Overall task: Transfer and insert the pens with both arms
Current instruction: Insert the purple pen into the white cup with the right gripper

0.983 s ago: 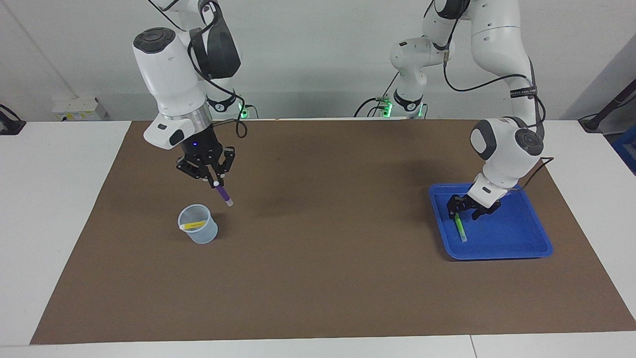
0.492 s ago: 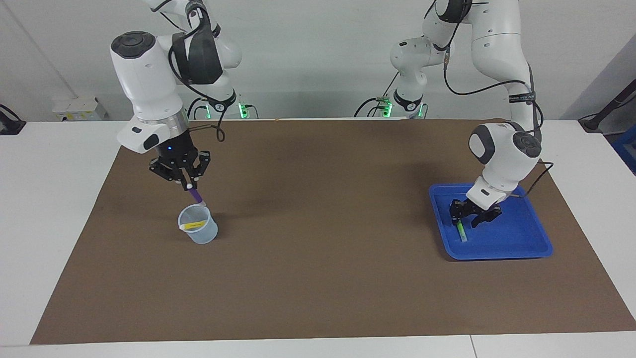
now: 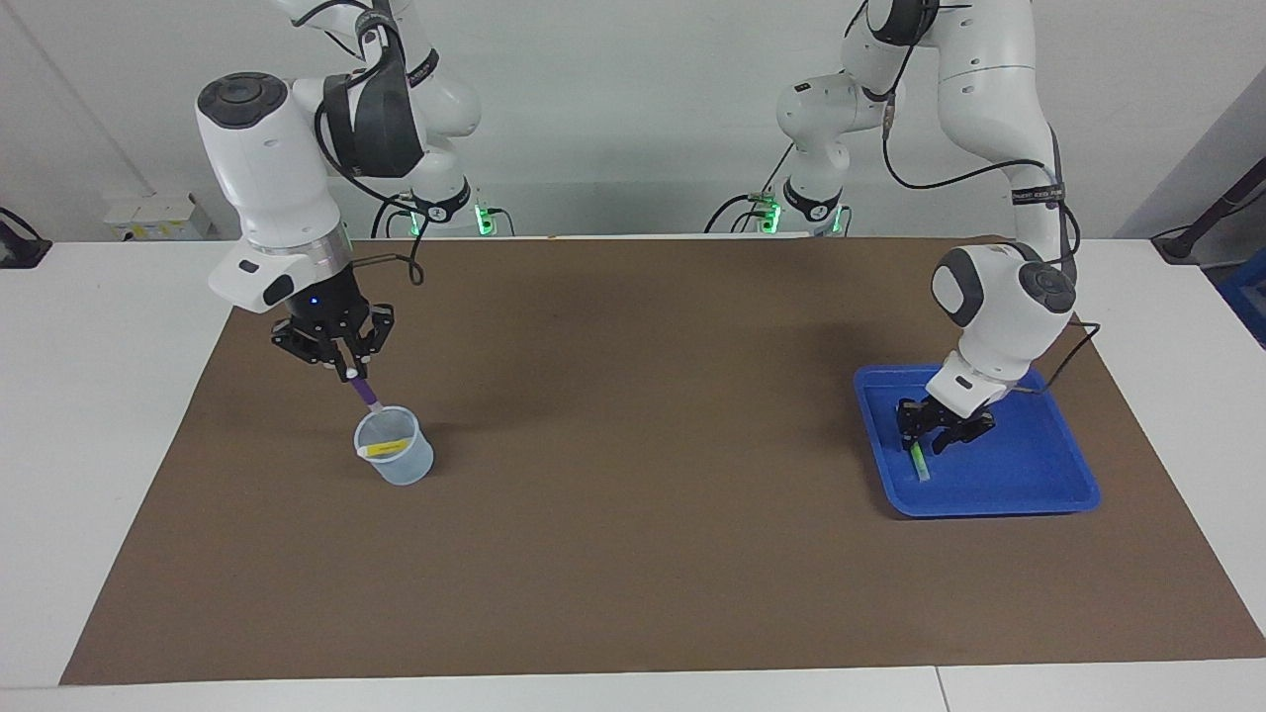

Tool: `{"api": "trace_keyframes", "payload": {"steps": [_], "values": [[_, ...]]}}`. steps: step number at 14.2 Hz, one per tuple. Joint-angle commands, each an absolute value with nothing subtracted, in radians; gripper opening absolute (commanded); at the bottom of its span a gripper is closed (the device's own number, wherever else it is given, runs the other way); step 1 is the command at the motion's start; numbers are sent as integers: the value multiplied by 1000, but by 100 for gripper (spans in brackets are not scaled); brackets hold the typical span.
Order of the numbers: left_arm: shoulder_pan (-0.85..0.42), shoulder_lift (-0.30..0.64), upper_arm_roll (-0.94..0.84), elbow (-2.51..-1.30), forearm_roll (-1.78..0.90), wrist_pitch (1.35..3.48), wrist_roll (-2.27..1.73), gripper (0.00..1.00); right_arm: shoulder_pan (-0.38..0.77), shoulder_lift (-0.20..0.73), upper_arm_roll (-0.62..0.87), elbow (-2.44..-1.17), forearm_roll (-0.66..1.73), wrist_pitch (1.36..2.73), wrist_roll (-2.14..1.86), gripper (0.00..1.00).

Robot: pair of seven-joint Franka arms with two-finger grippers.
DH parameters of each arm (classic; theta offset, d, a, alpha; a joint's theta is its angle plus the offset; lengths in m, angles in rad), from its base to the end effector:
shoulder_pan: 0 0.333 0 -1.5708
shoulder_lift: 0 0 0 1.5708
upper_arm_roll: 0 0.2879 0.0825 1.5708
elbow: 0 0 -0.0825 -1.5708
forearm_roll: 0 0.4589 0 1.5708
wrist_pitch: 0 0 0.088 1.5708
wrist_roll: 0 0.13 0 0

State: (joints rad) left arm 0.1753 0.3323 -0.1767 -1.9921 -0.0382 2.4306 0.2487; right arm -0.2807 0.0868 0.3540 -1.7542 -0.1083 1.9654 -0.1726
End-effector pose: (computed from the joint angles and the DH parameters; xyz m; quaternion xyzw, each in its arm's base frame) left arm 0.6649 -0.0025 0.2079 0.9921 -0.1045 0.0600 0.0345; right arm 0.6735 0.0356 0.4554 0.9876 0.1381 0.0631 0.0394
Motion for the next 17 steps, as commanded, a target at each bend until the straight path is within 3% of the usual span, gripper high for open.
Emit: {"api": "trace_keyframes", "payload": {"steps": [1,3,5,6,11,17], "values": [[169,334,-173,-2006,-28,2451,212,50,-314,58,368,-1795,-126,1985,-222,0],[169,334,-173,-2008,-28,2450,193,37,-316,54,368,-1807,-121,2000,-224,0],[169,334,-173,-2008,-28,2447,192,9,-318,51,368,-1819,-115,2014,-224,0],[170,334,-173,-2008,-28,2444,183,0,-318,49,368,-1828,-112,2019,-222,0],[187,328,-175,-1977,-50,2344,132,0,-324,52,370,-1858,-107,2083,-221,0],[258,308,-175,-1916,-274,2082,123,0,-322,75,370,-1867,-91,2146,-216,0]]}}
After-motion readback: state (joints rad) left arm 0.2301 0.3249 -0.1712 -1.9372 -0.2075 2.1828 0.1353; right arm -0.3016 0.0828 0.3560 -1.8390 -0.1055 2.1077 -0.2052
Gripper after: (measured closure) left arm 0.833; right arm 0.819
